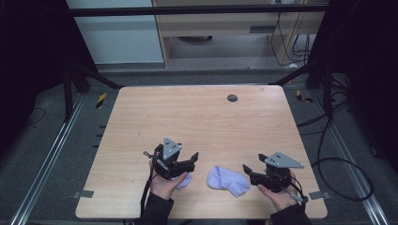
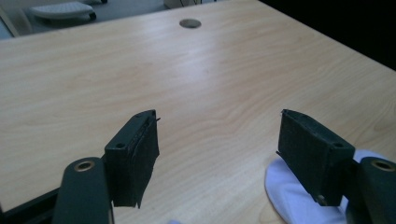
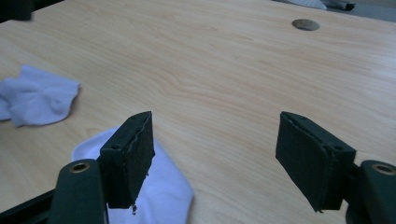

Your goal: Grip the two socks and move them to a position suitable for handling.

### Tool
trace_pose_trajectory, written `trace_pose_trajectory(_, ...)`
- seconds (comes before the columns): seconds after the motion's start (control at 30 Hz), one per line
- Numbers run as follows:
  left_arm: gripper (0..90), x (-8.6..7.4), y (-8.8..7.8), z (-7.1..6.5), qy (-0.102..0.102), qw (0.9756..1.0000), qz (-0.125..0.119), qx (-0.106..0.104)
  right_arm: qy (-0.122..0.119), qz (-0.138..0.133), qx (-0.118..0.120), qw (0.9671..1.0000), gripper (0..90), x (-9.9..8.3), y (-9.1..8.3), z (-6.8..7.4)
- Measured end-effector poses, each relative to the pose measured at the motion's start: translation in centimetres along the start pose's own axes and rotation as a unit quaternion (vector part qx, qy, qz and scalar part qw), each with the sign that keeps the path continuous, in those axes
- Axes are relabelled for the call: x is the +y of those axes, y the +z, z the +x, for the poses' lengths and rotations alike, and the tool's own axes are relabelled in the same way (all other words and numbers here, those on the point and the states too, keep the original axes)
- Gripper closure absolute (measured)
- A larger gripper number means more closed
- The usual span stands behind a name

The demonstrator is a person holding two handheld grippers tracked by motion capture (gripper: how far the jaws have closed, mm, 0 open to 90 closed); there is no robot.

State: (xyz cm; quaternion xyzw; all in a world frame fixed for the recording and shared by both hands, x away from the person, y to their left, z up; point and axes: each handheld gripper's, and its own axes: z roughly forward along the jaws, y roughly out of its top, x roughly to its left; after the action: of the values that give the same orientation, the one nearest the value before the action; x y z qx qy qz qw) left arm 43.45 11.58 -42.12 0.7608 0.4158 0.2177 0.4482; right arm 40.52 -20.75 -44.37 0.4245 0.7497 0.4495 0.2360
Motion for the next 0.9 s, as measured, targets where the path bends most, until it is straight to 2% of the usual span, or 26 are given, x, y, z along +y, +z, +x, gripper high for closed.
trace_pose_trajectory(0.07, 31.5, -1.1, 0.5, -0.5, -0.004, 0.9999, 0.01, -0.005, -0.006, 0.008, 0.014, 0.9999, 31.2, -0.4, -0.1, 0.7)
trace_pose_trajectory(0.17, 33.1, -2.0, 1.0, -0.9, -0.008, 0.9998, 0.018, -0.008, -0.01, 0.015, 0.019, 0.9997, 34.3, -0.7, 0.0, 1.1)
trace_pose_trajectory(0.23, 35.4, -2.5, 1.3, -1.2, -0.004, 0.9997, 0.025, -0.008, -0.018, 0.027, 0.031, 0.999, 39.0, -1.1, 0.1, 1.6)
trace_pose_trajectory(0.3, 36.3, -3.1, 1.8, -1.6, -0.006, 0.9993, 0.033, -0.015, -0.019, 0.031, 0.034, 0.9987, 40.0, -1.2, 0.1, 1.8)
trace_pose_trajectory(0.4, 38.9, -3.6, 2.2, -2.2, -0.002, 0.9991, 0.041, -0.013, -0.023, 0.044, 0.037, 0.998, 42.5, -1.8, 0.4, 2.2)
trace_pose_trajectory(0.43, 41.2, -3.9, 2.4, -2.6, 0.001, 0.999, 0.044, -0.012, -0.031, 0.06, 0.04, 0.9969, 43.9, -2.3, 0.7, 2.5)
trace_pose_trajectory(0.57, 44.7, -4.5, 2.8, -3.1, -0.001, 0.9986, 0.049, -0.019, -0.042, 0.069, 0.047, 0.9956, 46.3, -2.7, 0.8, 2.8)
trace_pose_trajectory(0.63, 47.1, -4.8, 3.2, -3.5, -0.001, 0.9979, 0.059, -0.026, -0.041, 0.072, 0.051, 0.9953, 48.6, -2.9, 0.8, 3.0)
trace_pose_trajectory(0.8, 51.1, -5.3, 3.7, -4.1, -0.007, 0.9971, 0.065, -0.039, -0.043, 0.084, 0.062, 0.9936, 54.7, -3.6, 0.9, 3.3)
trace_pose_trajectory(0.9, 57.6, -5.5, 4.0, -4.3, -0.01, 0.9964, 0.069, -0.047, -0.047, 0.09, 0.069, 0.9924, 57.2, -3.9, 1.1, 3.6)
